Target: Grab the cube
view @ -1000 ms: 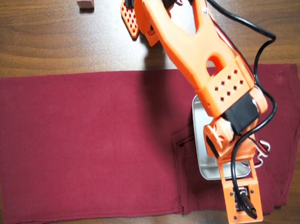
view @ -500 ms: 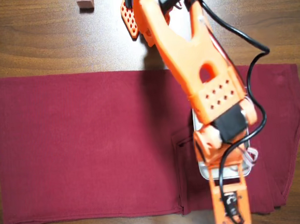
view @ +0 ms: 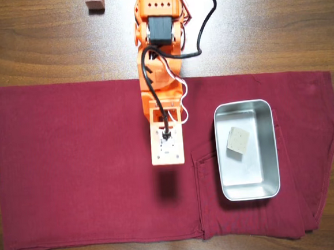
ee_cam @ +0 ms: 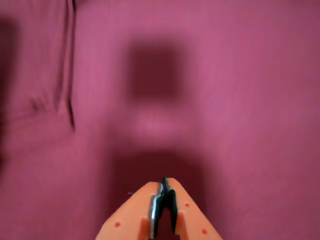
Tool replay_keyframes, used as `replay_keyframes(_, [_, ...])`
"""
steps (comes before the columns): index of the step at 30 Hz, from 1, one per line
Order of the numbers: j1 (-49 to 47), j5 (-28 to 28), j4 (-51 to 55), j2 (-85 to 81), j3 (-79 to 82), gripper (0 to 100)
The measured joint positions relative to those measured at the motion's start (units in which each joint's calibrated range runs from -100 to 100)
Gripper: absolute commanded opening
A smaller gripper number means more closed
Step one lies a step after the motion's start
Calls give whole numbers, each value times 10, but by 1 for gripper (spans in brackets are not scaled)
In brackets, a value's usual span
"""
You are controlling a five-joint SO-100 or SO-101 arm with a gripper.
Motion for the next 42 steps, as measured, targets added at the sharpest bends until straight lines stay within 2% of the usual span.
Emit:
replay_keyframes(5, [0,-19,101,-89,57,0])
replay_keyframes(13, [-5,-45,409,-188,56,0])
replay_keyframes(42, [-7,-46,415,-189,56,0])
